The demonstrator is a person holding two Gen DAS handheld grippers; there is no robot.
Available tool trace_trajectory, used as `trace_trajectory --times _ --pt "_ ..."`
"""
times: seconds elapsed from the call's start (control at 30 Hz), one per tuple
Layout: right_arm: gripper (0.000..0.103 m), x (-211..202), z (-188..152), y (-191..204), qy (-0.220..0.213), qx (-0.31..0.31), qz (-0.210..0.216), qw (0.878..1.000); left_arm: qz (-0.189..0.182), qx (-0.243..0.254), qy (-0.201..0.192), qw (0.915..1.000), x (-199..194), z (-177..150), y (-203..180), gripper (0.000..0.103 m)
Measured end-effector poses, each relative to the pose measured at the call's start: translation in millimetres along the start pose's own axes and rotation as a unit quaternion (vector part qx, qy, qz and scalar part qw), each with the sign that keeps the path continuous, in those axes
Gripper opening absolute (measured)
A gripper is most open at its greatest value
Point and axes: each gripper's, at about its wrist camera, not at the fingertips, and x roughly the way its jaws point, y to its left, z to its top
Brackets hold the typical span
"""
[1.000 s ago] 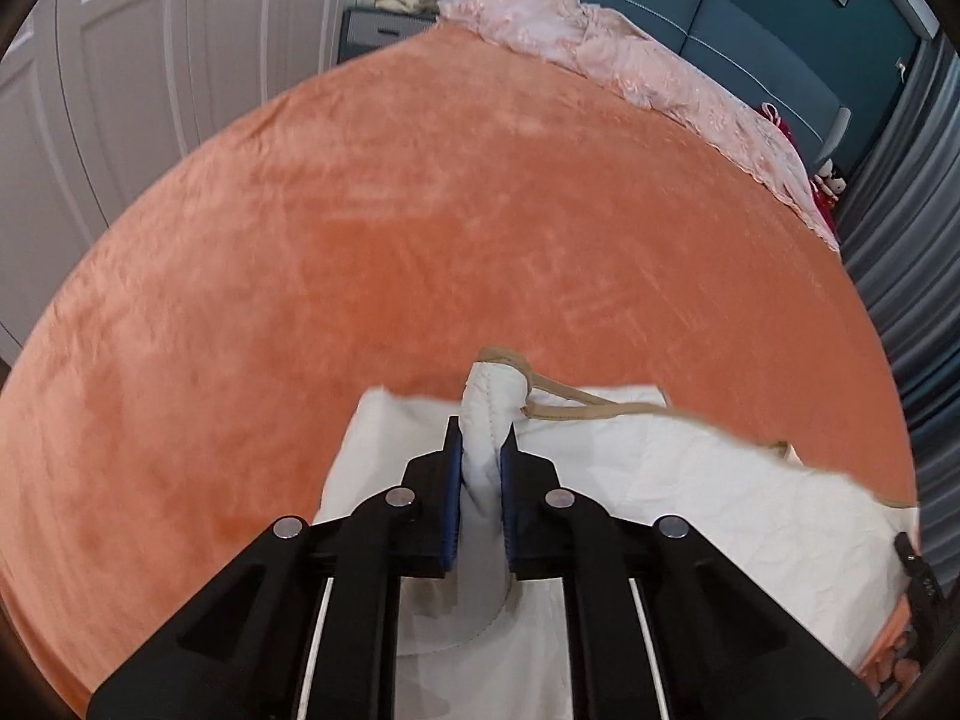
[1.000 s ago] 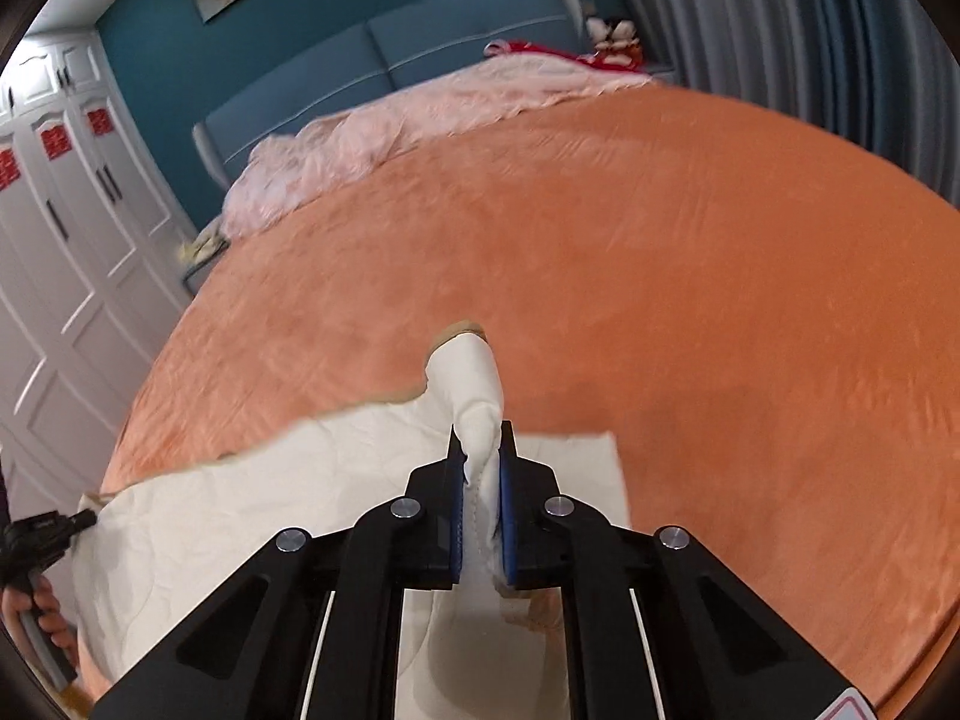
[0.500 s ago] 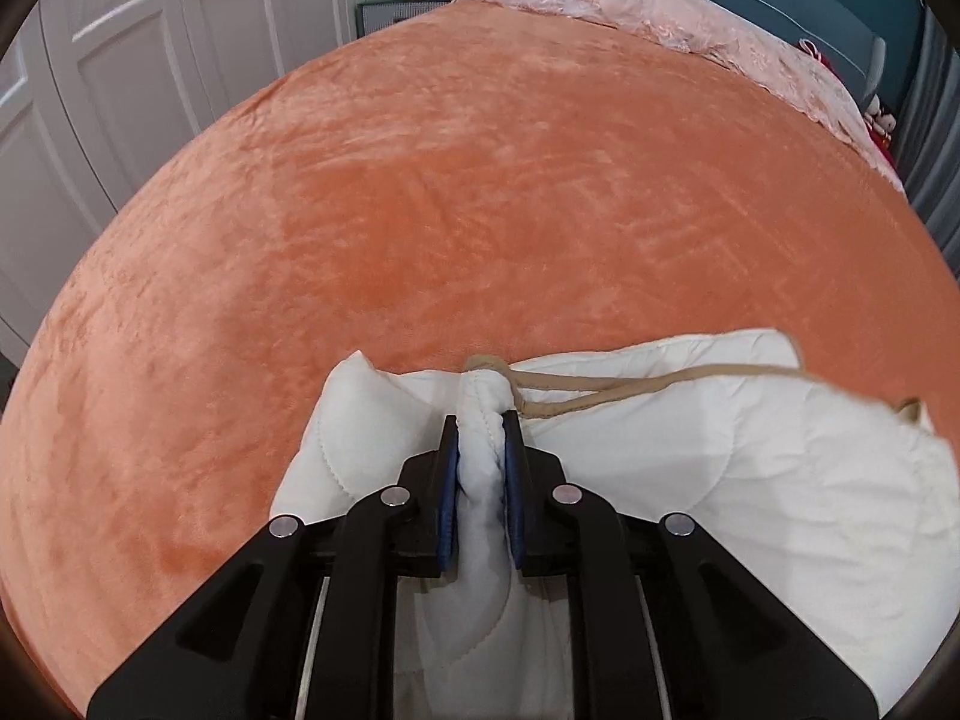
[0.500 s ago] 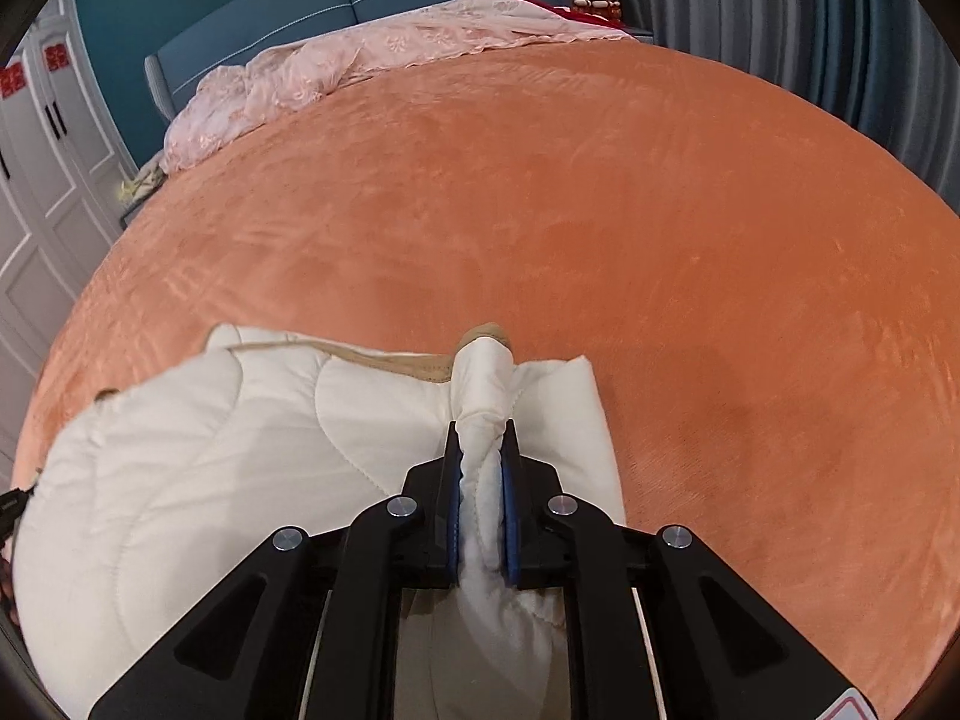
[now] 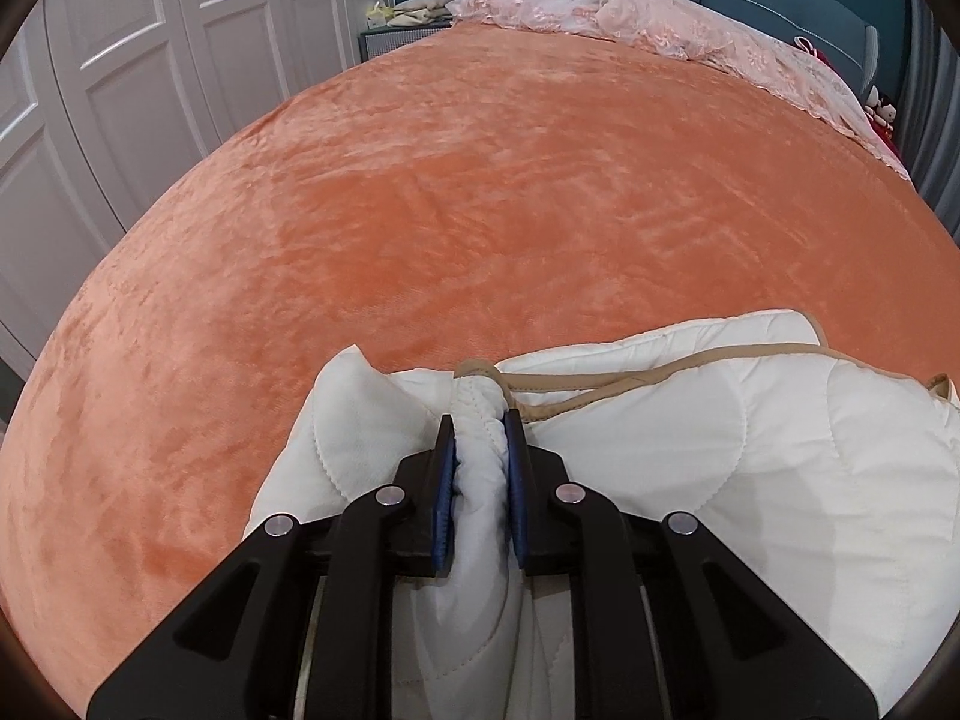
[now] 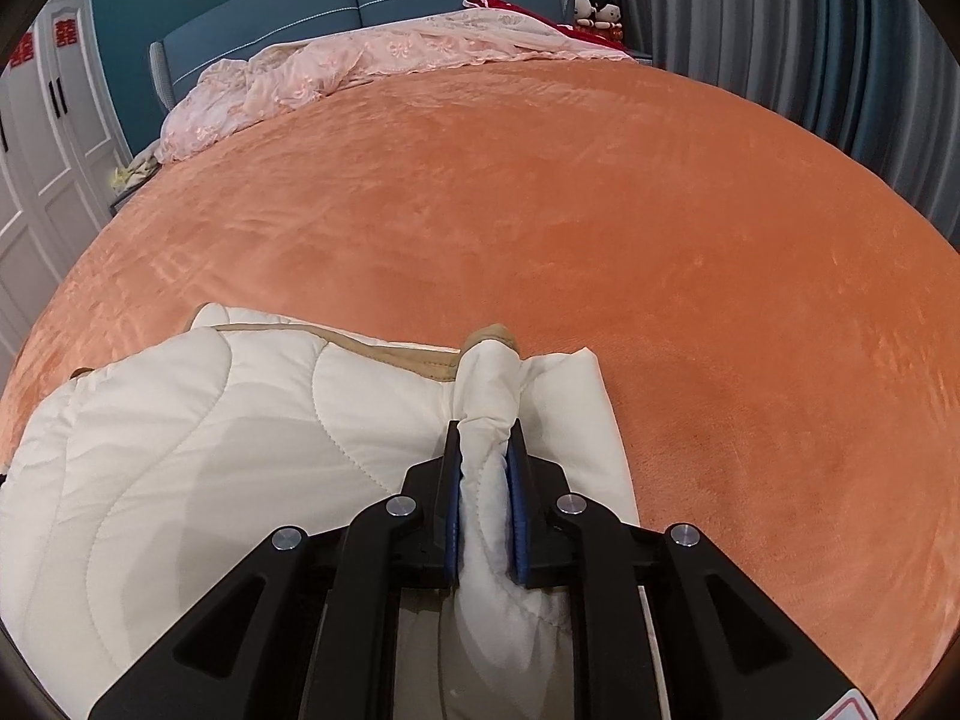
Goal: Fold large clothes
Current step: 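Fold the held edge over toward the hem and open both tools, then lower both open tools onto the jacket beside the tan piping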
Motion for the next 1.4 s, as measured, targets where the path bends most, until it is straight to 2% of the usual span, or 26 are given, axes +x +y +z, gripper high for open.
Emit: trace_trajectory --times 0.33,0.37,0.4,0.43,0.47,0.5,0.57,0.6,0.73,0.87,1.0,1.07,1.27,1.4 --pt "0.017 0 2 -1 0.002 0.004 0.007 1.0 0.01 0.009 0.001 0.9999 -3 1 -3 0.016" --pt "0.018 -1 5 -5 0.008 0.01 0.014 1.0 0.011 0.009 0.003 0.9999 -5 3 -1 0.02" --pt "0.021 -5 9 -9 0.013 0.019 0.015 1.0 0.014 0.009 0.007 0.9998 -10 6 1 0.029" --pt "0.035 -11 14 -13 0.013 0.027 0.009 1.0 0.019 0.005 0.008 0.9998 -20 10 6 0.036" --pt "0.042 -21 18 -17 0.003 0.038 0.004 0.999 0.017 0.001 0.003 0.9999 -29 12 11 0.049" --pt "0.042 -34 22 -22 -0.016 0.05 0.006 0.999 0.01 -0.005 -0.005 0.9999 -41 14 16 0.055" --pt "0.045 -65 32 -26 -0.059 0.058 0.005 0.997 -0.007 -0.008 -0.022 0.9997 -68 21 24 0.055" --pt "0.045 -72 36 -23 -0.065 0.053 0.008 0.996 -0.014 -0.003 -0.029 0.9995 -81 25 23 0.055" --pt "0.045 -80 54 29 -0.039 0.001 0.087 0.995 -0.082 0.022 -0.039 0.9956 -112 40 -12 0.055" --pt "0.041 -55 50 90 0.021 -0.036 0.158 0.986 -0.147 0.071 0.008 0.9865 -97 35 -71 0.055" --pt "0.037 -24 38 140 0.06 -0.086 0.166 0.981 -0.15 0.107 0.047 0.9817 -62 19 -114 0.051" --pt "0.027 -3 31 156 0.085 -0.099 0.17 0.977 -0.147 0.114 0.064 0.9805 -43 10 -128 0.051" --pt "0.023 24 16 163 0.102 -0.101 0.164 0.976 -0.136 0.11 0.059 0.9827 -13 -6 -132 0.051" --pt "0.023 35 7 165 0.106 -0.096 0.167 0.976 -0.125 0.119 0.043 0.9841 -9 -11 -135 0.052"
